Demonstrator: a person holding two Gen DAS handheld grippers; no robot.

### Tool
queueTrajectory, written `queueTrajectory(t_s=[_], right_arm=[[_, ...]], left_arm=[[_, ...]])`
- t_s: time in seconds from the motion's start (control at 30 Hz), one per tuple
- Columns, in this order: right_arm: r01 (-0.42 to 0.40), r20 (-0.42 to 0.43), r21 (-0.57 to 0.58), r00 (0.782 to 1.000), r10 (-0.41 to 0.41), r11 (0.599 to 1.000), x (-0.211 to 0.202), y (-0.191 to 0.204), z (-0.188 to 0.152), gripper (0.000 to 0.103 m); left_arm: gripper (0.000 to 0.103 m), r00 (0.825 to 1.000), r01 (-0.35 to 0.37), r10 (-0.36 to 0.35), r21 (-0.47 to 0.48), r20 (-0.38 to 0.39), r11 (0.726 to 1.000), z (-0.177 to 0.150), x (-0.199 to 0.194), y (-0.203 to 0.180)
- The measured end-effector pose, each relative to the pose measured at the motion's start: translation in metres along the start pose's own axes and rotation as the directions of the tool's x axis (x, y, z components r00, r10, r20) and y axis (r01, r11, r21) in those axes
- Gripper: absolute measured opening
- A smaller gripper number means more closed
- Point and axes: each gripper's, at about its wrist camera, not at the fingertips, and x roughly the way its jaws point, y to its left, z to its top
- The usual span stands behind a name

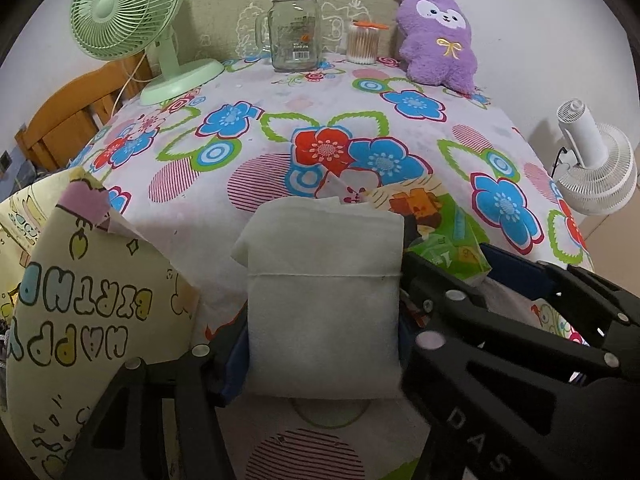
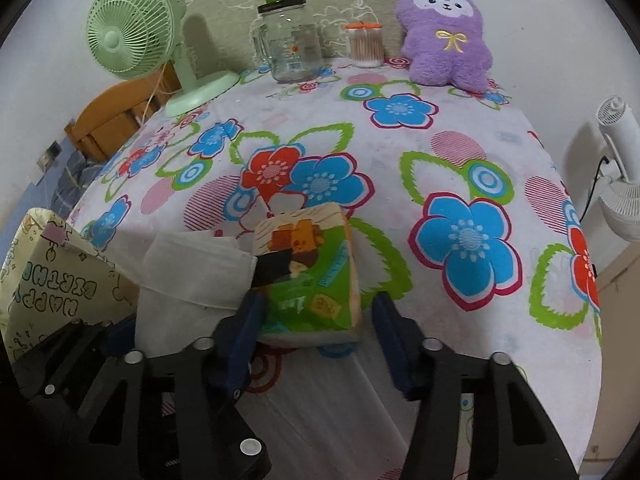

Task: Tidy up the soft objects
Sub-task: 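Lift the white pad with the left tool while the right tool grasps the green-white box, then carry the white pad with the left tool while the right tool carries the green-white box to the storage box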

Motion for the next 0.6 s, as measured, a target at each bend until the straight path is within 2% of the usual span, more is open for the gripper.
queueTrajectory(t_s=[0.13, 0.37, 0.6], right_arm=[[0.008, 0.001, -0.005, 1.000, -0.008, 1.000, -0.002, 0.001, 0.000, 0.041], [0.059, 0.021, 0.005, 0.998, -0.059, 0.998, -0.010, -0.002, -0.007, 0.034], [0.114, 0.038, 0.055, 0.992, -0.116, 0.992, -0.024, -0.009, -0.021, 0.032]], left_arm=[[0.068, 1.000, 0.001, -0.001, 0.007, 0.002, 1.000, 0.000, 0.000, 0.000], [0.066, 1.000, -0.014, 0.013, 0.055, 0.014, 0.998, -0.003, -0.003, -0.006], [0.063, 1.000, 0.007, -0.009, 0.113, 0.014, 0.994, -0.011, -0.010, -0.017]])
